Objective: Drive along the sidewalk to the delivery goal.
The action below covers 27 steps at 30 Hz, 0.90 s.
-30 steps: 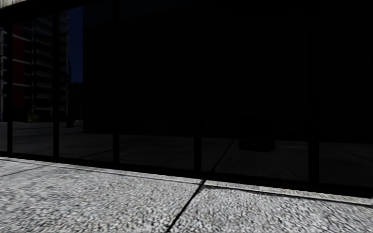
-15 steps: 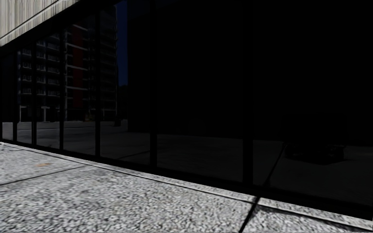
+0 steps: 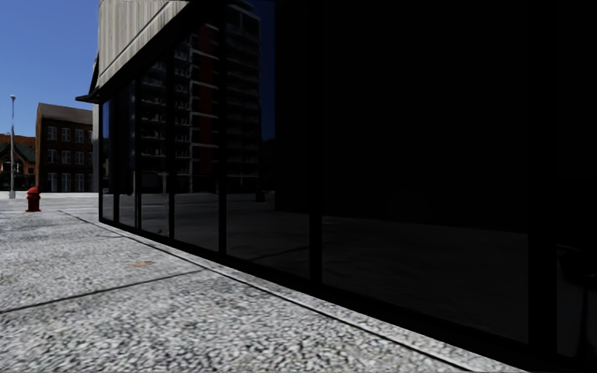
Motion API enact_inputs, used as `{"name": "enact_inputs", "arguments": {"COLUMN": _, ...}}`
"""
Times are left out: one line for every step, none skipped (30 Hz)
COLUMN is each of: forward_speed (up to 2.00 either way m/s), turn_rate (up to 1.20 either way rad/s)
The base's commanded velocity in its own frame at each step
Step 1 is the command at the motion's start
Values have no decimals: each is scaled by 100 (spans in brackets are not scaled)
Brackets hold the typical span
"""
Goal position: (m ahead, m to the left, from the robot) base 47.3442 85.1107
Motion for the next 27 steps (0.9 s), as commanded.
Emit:
{"name": "enact_inputs", "arguments": {"forward_speed": 102, "turn_rate": 66}}
{"name": "enact_inputs", "arguments": {"forward_speed": 102, "turn_rate": 67}}
{"name": "enact_inputs", "arguments": {"forward_speed": 102, "turn_rate": 67}}
{"name": "enact_inputs", "arguments": {"forward_speed": 103, "turn_rate": 67}}
{"name": "enact_inputs", "arguments": {"forward_speed": 103, "turn_rate": 67}}
{"name": "enact_inputs", "arguments": {"forward_speed": 104, "turn_rate": 67}}
{"name": "enact_inputs", "arguments": {"forward_speed": 104, "turn_rate": 67}}
{"name": "enact_inputs", "arguments": {"forward_speed": 104, "turn_rate": 67}}
{"name": "enact_inputs", "arguments": {"forward_speed": 104, "turn_rate": 67}}
{"name": "enact_inputs", "arguments": {"forward_speed": 105, "turn_rate": 67}}
{"name": "enact_inputs", "arguments": {"forward_speed": 106, "turn_rate": 67}}
{"name": "enact_inputs", "arguments": {"forward_speed": 106, "turn_rate": 67}}
{"name": "enact_inputs", "arguments": {"forward_speed": 106, "turn_rate": 67}}
{"name": "enact_inputs", "arguments": {"forward_speed": 107, "turn_rate": 67}}
{"name": "enact_inputs", "arguments": {"forward_speed": 107, "turn_rate": 67}}
{"name": "enact_inputs", "arguments": {"forward_speed": 112, "turn_rate": 67}}
{"name": "enact_inputs", "arguments": {"forward_speed": 124, "turn_rate": 67}}
{"name": "enact_inputs", "arguments": {"forward_speed": 124, "turn_rate": 67}}
{"name": "enact_inputs", "arguments": {"forward_speed": 153, "turn_rate": 67}}
{"name": "enact_inputs", "arguments": {"forward_speed": 200, "turn_rate": 67}}
{"name": "enact_inputs", "arguments": {"forward_speed": 200, "turn_rate": 67}}
{"name": "enact_inputs", "arguments": {"forward_speed": 200, "turn_rate": 67}}
{"name": "enact_inputs", "arguments": {"forward_speed": 200, "turn_rate": 67}}
{"name": "enact_inputs", "arguments": {"forward_speed": 200, "turn_rate": 67}}
{"name": "enact_inputs", "arguments": {"forward_speed": 200, "turn_rate": 67}}
{"name": "enact_inputs", "arguments": {"forward_speed": 200, "turn_rate": 67}}
{"name": "enact_inputs", "arguments": {"forward_speed": 200, "turn_rate": 67}}
